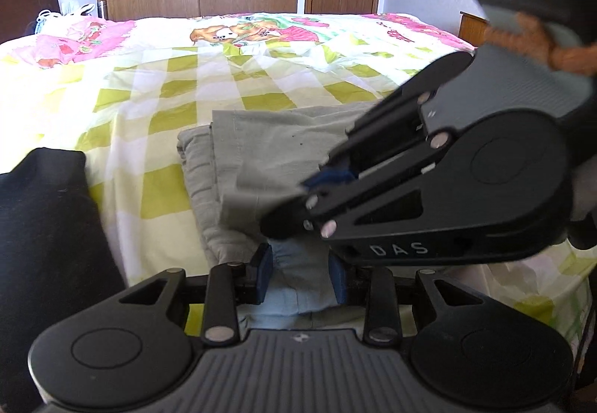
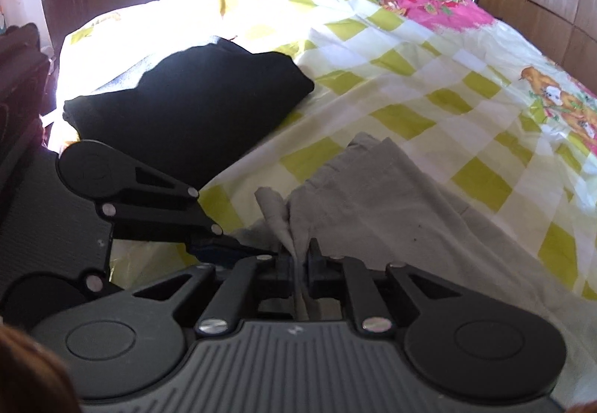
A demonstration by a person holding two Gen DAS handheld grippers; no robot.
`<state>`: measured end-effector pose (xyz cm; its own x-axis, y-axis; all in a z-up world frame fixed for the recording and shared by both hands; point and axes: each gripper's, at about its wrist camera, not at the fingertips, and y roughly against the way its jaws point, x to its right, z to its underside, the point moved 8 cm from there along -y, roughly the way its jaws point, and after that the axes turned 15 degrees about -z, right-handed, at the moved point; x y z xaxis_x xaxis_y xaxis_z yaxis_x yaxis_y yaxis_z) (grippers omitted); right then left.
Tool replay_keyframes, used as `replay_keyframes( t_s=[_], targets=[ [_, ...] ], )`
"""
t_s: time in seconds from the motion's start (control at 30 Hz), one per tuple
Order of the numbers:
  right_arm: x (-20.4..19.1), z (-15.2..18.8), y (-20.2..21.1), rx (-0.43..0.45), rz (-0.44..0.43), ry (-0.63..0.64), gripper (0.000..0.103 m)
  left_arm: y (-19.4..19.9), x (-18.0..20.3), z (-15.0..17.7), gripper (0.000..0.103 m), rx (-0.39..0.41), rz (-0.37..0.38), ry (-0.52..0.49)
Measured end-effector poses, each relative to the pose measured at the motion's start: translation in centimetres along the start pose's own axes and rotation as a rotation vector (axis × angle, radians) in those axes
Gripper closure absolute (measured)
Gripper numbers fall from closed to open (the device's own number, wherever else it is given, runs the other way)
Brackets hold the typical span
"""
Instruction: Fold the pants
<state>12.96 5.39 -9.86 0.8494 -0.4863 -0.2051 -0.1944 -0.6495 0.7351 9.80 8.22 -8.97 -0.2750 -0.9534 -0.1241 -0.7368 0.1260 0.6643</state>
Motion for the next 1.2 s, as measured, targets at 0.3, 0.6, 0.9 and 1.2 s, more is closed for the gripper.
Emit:
replay_keyframes(
  t_s=[0.3,0.6,0.9,1.2],
  targets=[
    [0.6,0.7,5.9,0.127,-0.039,-0.151,0.086,3.6,-1.9,-1.1,0.058,0.016,-0.078,-0.028],
    [8.3,7.8,15.6,0.165,0.269,-0.353,0.086,3.6,0.4,-6.3,0.056,0.109,-0.058,0.006],
    [11.1,17.0,19.8,0.155,0.374,-0.572,0.084,-3.0,8.0,-5.3,0.055,-0.153,-0.055,-0.049],
    [11.2,20.1,20.9,0.199,0.366,-0.649,0.085,-2.6,8.9,-4.3,0.054,-0.218,-0.112,0.004]
  ],
)
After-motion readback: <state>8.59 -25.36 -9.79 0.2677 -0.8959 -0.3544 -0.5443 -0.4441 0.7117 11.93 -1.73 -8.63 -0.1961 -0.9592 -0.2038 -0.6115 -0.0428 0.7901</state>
